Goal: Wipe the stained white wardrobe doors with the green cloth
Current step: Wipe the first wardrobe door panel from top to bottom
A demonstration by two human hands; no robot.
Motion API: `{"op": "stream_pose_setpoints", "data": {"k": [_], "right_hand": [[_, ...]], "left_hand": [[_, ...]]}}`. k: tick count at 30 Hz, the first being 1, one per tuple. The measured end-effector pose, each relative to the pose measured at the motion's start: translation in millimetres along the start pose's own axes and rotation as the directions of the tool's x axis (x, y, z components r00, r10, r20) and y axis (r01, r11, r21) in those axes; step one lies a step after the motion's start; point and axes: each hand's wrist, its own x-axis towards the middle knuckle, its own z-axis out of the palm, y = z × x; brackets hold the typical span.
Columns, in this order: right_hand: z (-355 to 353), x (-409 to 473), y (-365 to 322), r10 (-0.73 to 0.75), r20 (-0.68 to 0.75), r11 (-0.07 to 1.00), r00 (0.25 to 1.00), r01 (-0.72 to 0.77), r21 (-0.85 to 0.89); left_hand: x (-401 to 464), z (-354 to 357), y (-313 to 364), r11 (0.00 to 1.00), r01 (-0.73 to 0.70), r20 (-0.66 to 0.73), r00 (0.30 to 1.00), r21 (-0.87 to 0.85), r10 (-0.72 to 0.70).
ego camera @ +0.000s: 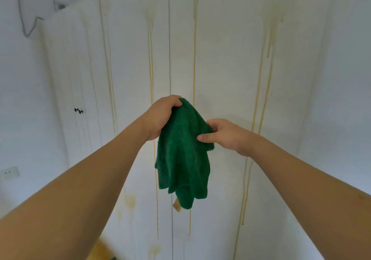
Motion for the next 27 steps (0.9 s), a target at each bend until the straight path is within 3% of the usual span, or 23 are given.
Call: {"op": "stream_pose_setpoints", "data": {"k": [2, 3, 5, 8, 10, 12, 13, 17, 19, 22, 24, 27], "right_hand": [[-10.6, 6.6, -19.6, -0.026, -0.041, 0.996, 0.999, 0.023, -0.089], [-16.2, 7.2, -29.8, -0.036, -0.066, 0.989, 0.997, 0.026, -0.146], [-29.0, 5.2, -48.5, -0.039, -0.097, 0.958, 0.995, 0.009, -0.285], [-44.1, -2.0, -75.3, -0.032, -0.091, 0.914, 0.995, -0.008, -0.405], [-48.6, -6.7, -92.3, -0.047, -0.082, 0.876, 0.995, 0.002, -0.483], [-50.1, -8.6, -105.7, -0.060, -0.075, 0.803, 0.995, 0.003, -0.596], [-50.7, -9.2, -111.2, -0.069, -0.070, 0.759, 0.995, 0.007, -0.651], [-54.1, -16.5, -127.7, -0.138, -0.089, 0.669, 0.986, 0.026, -0.743], [-55.5, -20.6, -132.2, -0.181, -0.124, 0.647, 0.976, 0.023, -0.762], [-53.3, -20.0, -133.1, -0.221, -0.231, 0.635, 0.948, -0.040, -0.771], [-51.4, -16.6, -132.7, -0.200, -0.305, 0.713, 0.931, -0.075, -0.697], [-50.8, -18.5, -137.7, -0.105, -0.290, 0.811, 0.951, -0.086, -0.579]], "left_hand": [[8.3, -15.8, 8.0, 0.962, -0.091, -0.013, 0.995, 0.259, 0.098], [10.5, -24.9, 8.8, 0.890, -0.156, -0.009, 0.984, 0.429, 0.177], [10.6, -42.7, 3.7, 0.634, -0.282, 0.053, 0.933, 0.720, 0.355], [0.8, -58.4, -5.1, 0.298, -0.339, 0.185, 0.877, 0.892, 0.443], [-4.0, -59.5, -5.6, 0.232, -0.337, 0.238, 0.899, 0.913, 0.367], [-5.2, -58.9, -3.5, 0.261, -0.295, 0.226, 0.937, 0.919, 0.265], [-6.2, -58.5, -2.7, 0.324, -0.270, 0.207, 0.954, 0.907, 0.215], [-10.4, -58.1, -0.3, 0.751, -0.163, 0.163, 0.984, 0.639, 0.074], [-10.1, -59.6, 7.8, 0.883, -0.151, 0.160, 0.983, 0.445, 0.087], [-0.4, -67.6, 30.8, 0.955, -0.164, 0.191, 0.974, 0.247, 0.118], [8.0, -73.9, 46.1, 0.975, -0.149, 0.253, 0.962, 0.163, 0.104], [19.8, -84.9, 59.9, 0.961, -0.093, 0.383, 0.924, 0.261, -0.015]]}}
